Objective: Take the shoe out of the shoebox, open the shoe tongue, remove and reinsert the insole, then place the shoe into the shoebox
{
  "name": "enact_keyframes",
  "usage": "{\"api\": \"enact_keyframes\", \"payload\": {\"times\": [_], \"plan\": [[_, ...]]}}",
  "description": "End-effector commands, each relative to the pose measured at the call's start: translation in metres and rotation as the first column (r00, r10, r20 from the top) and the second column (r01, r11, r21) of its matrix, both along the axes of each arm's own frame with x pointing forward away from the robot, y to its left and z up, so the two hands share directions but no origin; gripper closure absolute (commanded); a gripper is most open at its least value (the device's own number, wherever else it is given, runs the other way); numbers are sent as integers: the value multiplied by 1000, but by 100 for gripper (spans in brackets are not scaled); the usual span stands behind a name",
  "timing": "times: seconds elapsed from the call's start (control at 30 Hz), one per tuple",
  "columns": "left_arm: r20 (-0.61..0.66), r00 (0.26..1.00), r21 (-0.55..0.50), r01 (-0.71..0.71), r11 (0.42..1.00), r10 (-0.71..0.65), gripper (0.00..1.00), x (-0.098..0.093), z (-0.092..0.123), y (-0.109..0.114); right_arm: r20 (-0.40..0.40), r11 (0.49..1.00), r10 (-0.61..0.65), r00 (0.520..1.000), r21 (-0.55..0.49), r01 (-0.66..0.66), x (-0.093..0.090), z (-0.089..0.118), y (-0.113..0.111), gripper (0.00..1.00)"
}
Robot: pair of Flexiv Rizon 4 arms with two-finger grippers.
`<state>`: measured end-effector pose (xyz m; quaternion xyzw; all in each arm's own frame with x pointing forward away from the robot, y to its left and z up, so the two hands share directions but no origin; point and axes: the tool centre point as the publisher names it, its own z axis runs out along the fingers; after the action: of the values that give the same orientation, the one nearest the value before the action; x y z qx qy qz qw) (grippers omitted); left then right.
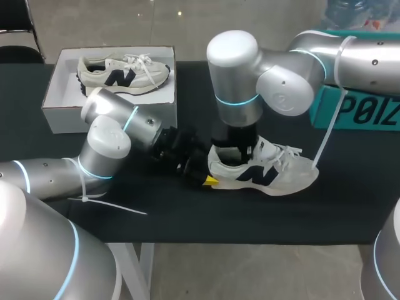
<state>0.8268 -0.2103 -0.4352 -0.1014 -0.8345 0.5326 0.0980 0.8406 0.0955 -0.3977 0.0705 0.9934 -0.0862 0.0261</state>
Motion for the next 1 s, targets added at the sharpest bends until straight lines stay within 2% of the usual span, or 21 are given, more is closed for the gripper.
{"api": "enact_keyframes", "payload": {"times": [0.03, 0.43, 1.0], "plan": [[-1, 1000, 3, 2, 1000, -2, 100, 2, -7, -4, 18, 1000, -3, 1000, 18, 2, -3, 19, -13, 100], [-1, 1000, 3, 2, 1000, -2, 100, 2, -7, -4, 66, 999, -17, 998, 34, 14, 2, 40, -29, 100], [-1, 1000, 3, 2, 1000, -2, 100, 2, -7, -4, 90, 998, -12, 996, 70, 6, 12, 46, -28, 100]]}}
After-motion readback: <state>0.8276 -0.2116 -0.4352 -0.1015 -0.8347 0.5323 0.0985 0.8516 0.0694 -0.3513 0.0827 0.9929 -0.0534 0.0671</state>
